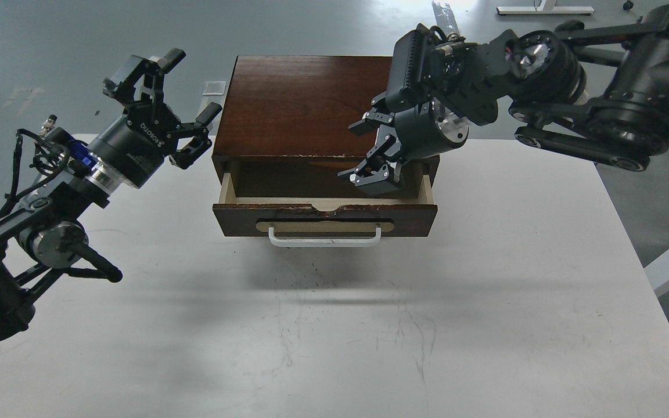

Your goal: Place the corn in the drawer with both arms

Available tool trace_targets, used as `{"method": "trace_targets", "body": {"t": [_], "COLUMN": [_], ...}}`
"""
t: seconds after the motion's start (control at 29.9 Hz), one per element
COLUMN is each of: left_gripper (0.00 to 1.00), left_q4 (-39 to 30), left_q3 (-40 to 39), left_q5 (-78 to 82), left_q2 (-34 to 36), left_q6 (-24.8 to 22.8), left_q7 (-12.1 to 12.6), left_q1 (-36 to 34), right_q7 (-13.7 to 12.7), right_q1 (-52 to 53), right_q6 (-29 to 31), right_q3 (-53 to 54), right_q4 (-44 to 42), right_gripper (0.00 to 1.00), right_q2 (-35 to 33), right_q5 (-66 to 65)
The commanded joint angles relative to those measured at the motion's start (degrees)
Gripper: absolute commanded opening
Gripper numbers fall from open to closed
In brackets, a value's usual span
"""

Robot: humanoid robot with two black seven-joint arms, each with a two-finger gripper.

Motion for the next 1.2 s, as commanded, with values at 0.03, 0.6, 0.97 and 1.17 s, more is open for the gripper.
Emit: {"method": "trace_targets", "body": {"t": [0.03,0.6,0.97,1.17], "left_gripper": [0.99,0.99,0.99,0.99], "left_q4": [-0.17,-0.25,-0.52,-0.52], "left_q3": [-0.10,-0.10,-0.10,-0.19], "left_q5": [0.00,0.09,0.09,0.17], "left_q2": [0.06,-0.29,-0.20,-0.29], "left_q6": [-0.27,-1.06,-1.23,-1.23], "left_q7": [0.00,0.00,0.00,0.00], "left_q1": [0.07,0.86,1.91,1.91], "right_q7": [0.00,0.00,0.00,0.00], "right_q1": [-1.49,-38.20,-57.29,-60.55], "right_q6": [0.15,-0.55,-0.64,-0.55], "right_q3": [1.47,29.48,47.78,48.76], "right_q4": [0.25,-0.63,-4.40,-4.41], "right_gripper": [0.96,1.00,1.00,1.00], "right_q2": [-6.67,-19.70,-14.09,-12.06], "right_q5": [15.49,58.75,75.48,75.39]}}
